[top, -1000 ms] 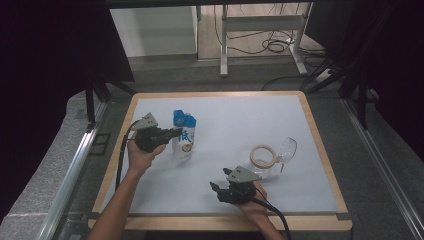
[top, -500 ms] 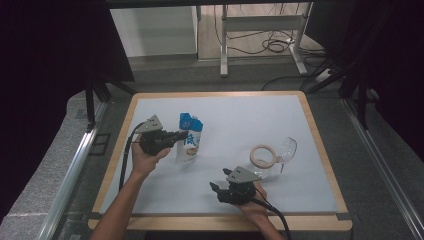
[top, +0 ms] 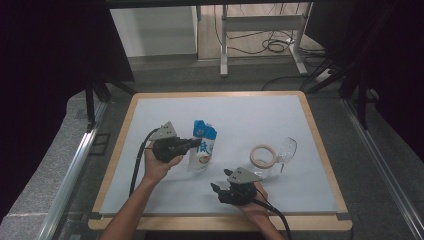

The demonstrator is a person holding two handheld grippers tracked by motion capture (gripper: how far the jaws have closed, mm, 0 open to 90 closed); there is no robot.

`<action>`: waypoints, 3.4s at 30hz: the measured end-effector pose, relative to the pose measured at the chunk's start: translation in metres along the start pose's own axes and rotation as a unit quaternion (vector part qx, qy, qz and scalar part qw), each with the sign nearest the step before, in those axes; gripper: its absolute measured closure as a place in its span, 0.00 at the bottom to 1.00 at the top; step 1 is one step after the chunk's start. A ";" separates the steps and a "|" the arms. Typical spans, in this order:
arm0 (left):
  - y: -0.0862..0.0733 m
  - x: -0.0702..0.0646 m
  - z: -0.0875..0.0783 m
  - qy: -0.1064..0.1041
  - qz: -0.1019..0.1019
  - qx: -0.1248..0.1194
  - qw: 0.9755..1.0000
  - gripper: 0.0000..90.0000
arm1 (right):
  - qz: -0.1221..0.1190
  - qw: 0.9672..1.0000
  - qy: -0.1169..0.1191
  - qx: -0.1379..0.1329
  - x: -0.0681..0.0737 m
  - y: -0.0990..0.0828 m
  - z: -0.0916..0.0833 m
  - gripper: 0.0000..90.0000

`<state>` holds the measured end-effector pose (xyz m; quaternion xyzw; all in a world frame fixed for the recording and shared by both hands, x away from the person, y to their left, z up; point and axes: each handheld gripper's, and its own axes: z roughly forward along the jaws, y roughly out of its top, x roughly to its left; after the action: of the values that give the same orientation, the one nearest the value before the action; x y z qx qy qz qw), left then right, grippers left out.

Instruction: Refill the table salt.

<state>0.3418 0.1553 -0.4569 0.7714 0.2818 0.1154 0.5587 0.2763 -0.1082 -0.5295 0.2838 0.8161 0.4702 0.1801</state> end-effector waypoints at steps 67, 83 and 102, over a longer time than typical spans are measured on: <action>-0.041 0.001 -0.029 0.009 -0.011 -0.022 1.000 0.95 | -0.019 0.999 0.027 0.018 -0.006 0.039 0.083 0.12; -0.019 0.004 -0.014 0.013 -0.041 -0.017 0.999 0.61 | -0.026 0.999 0.021 0.019 -0.004 0.041 0.085 0.14; -0.018 0.004 -0.008 0.000 -0.041 0.009 0.999 0.74 | -0.027 0.999 0.019 0.021 -0.004 0.044 0.085 0.14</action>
<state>0.3356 0.1677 -0.4714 0.7642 0.3141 0.0904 0.5561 0.3395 -0.0366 -0.5328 0.2564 0.8363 0.4535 0.1710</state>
